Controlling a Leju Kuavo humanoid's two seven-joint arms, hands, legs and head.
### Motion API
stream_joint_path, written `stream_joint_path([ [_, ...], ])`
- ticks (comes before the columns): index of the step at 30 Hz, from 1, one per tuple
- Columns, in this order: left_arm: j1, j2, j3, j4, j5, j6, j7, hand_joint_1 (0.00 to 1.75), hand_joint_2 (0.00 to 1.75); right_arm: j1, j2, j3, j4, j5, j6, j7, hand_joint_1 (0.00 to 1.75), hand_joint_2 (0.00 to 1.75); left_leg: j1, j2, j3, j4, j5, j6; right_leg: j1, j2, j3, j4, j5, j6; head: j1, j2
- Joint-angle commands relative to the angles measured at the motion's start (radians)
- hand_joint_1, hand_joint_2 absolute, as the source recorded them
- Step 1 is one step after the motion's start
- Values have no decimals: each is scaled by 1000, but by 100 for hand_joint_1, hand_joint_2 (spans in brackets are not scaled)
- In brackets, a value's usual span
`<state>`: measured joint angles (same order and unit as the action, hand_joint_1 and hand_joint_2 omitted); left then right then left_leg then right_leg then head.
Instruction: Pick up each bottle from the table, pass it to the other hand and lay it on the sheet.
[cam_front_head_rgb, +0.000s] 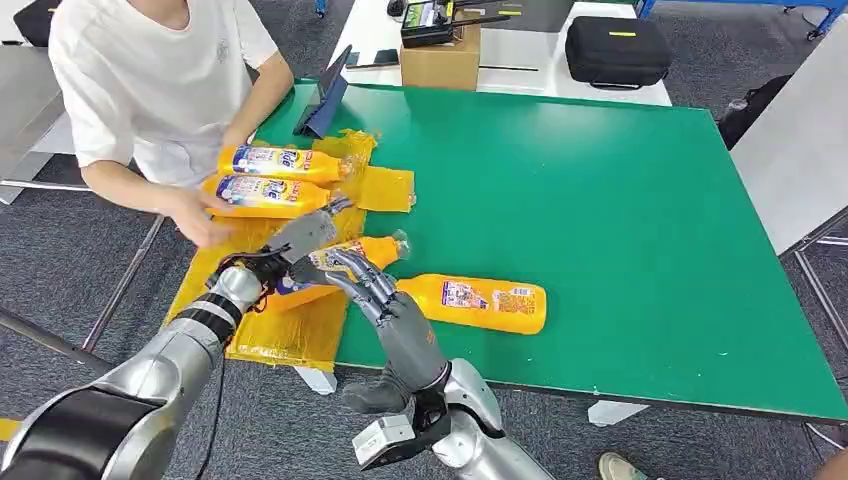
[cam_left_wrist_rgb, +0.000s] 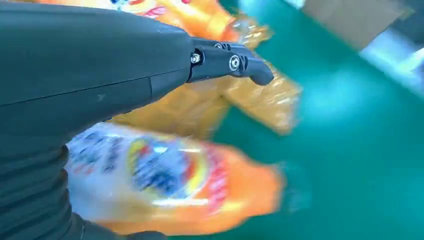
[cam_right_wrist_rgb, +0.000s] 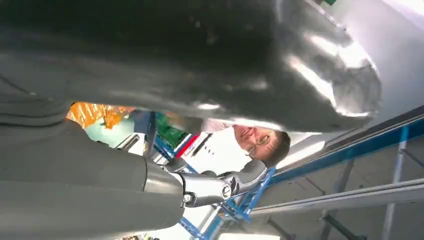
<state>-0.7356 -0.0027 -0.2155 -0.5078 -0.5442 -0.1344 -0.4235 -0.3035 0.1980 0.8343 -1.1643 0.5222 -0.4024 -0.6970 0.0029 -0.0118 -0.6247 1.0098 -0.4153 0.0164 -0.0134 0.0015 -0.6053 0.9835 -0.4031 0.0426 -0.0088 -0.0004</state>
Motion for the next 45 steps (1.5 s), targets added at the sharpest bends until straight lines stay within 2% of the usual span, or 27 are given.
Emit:
stream_joint_path([
  [1,68,-7,92,-245,143,-71,-19,0,175,-29,-17,-26,64,9,-2,-1,0,0,0,1,2,0,-1,0,1,1,2,-1,-1,-1,0,0],
  [7,205,-27,134,-533,396,-162,21,0,175,4,-24,-62,20,22,-23,0,0,0,0,2,2,-1,-1,0,0,1,2,-1,-1,-1,0,0],
  [9,260,-31,152,-623,503,-187,22,0,175,25,-27,-99,-16,25,-64,-1,0,0,0,2,3,0,-2,0,1,1,3,-1,-1,-1,0,0],
  [12,349,-32,151,-755,560,-168,25,0,175,48,-56,-135,-80,40,-73,12,0,0,0,3,3,-1,-2,0,0,2,3,-2,-1,-1,0,0],
  [14,353,-35,153,-760,569,-165,25,0,175,50,-56,-140,-84,41,-72,12,0,0,0,4,5,0,-3,0,1,3,5,-1,-2,-1,0,0],
  [16,418,-79,198,-837,668,-126,14,0,175,84,-66,-191,-130,64,-129,24,0,0,0,3,4,0,-3,0,1,1,3,-1,-2,-1,0,0],
  [17,471,-112,222,-903,724,-78,6,0,175,114,-78,-237,-177,65,-160,28,0,175,0,2,4,-1,-3,0,1,0,4,-2,-2,-1,0,0],
  [20,568,-141,245,-1003,808,-12,3,0,175,174,-100,-348,-272,64,-199,36,0,175,0,2,2,-1,-2,0,0,1,2,-2,-2,-1,0,0],
  [22,616,-141,253,-1045,816,13,-22,0,175,189,-121,-402,-281,83,-171,62,0,175,0,3,5,-1,-4,0,0,1,5,-3,-3,-1,0,0],
  [24,648,-147,267,-1068,833,19,-28,0,175,185,-142,-423,-231,162,-108,153,0,175,0,2,4,-1,-4,0,0,1,5,-3,-3,-1,0,0],
  [26,700,-150,274,-1108,821,19,-45,0,175,152,-184,-441,-99,240,-4,230,0,175,-1,2,3,-1,-3,0,0,1,3,-3,-2,0,0,0],
  [27,712,-152,274,-1119,820,15,-45,0,175,137,-187,-454,-52,230,-6,206,0,175,0,2,5,-2,-4,0,0,1,5,-4,-2,-1,0,0],
  [29,715,-153,274,-1120,820,14,-45,0,175,132,-189,-456,-35,222,-13,194,0,175,0,4,3,-2,-4,0,0,3,3,-4,-1,-1,0,0],
  [32,705,-150,240,-1124,810,-8,-50,0,175,68,-202,-460,89,264,46,241,0,175,-1,0,0,-1,-2,0,0,0,0,-3,-1,-1,0,0],
  [35,693,-148,220,-1118,805,-12,-48,0,175,33,-201,-468,159,264,60,241,0,175,0,2,4,-1,-3,0,1,2,4,-4,-1,-1,0,0],
  [38,683,-142,206,-1109,802,-19,-45,0,175,-17,-207,-457,243,287,122,281,0,175,0,2,1,-1,-2,0,0,1,1,-3,-1,-1,0,0],
  [41,676,-136,196,-1105,784,-26,-43,0,175,-66,-218,-434,316,367,94,316,0,175,0,3,3,-1,-3,0,0,2,3,-3,-1,-1,0,0],
  [45,675,-136,197,-1106,783,-26,-44,0,175,-76,-219,-431,322,379,88,320,0,175,0,1,2,0,-3,0,0,1,2,-2,-2,-1,0,0],
])
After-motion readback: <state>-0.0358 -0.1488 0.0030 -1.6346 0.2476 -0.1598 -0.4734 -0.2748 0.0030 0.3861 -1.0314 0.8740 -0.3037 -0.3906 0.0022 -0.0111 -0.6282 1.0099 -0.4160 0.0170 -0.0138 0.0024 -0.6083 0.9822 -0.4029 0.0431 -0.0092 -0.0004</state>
